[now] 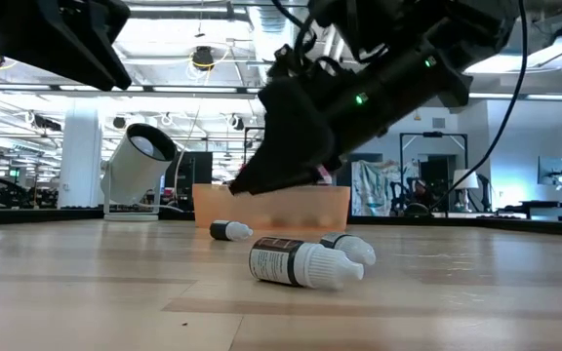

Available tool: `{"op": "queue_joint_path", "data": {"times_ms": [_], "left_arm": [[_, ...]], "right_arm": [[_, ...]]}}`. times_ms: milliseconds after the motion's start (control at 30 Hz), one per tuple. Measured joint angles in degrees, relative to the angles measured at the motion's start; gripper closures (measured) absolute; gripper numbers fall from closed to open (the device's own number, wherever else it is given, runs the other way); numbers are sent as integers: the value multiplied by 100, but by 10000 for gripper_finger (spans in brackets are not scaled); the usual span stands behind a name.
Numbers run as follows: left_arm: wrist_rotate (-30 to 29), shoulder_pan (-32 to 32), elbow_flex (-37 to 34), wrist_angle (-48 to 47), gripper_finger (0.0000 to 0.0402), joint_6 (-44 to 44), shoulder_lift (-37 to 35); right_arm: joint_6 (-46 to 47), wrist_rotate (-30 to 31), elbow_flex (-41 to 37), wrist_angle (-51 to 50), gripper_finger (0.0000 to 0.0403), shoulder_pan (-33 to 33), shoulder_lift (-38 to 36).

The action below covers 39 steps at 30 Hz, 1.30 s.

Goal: Pick & Place food coloring
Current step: Put the small green food coloring bottle into the orange bin

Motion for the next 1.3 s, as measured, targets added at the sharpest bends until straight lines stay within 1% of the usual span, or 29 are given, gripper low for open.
{"op": "queue_joint_path", "data": {"times_ms": [267, 333, 433, 500, 567, 767, 900, 1167, 1300], "left_arm": [[-10, 0, 0, 3, 302, 13, 0], [-14, 0, -25, 98, 302, 23, 0], [-15, 0, -72, 217, 302, 102, 2], [-13, 0, -92, 302, 302, 158, 2], [-14, 0, -92, 302, 302, 160, 2], [-13, 0, -94, 272, 302, 162, 2], [-14, 0, -94, 258, 302, 162, 2], [-12, 0, -94, 252, 302, 162, 2], [-41, 5, -94, 253, 302, 186, 2]], "right_arm": [[139, -67, 53, 245, 199, -82, 192], [186, -70, 9, 132, 200, -127, 248], [205, -169, 125, 425, 199, -190, 438], [207, -215, 123, 251, 198, -223, 495], [242, -241, 270, 325, 198, -223, 679], [244, -228, 492, -129, 208, -223, 795], [261, -219, 541, -316, 231, -227, 797], [236, -236, 545, -373, 313, -223, 789], [131, -228, 545, -382, 337, -213, 786]]}}
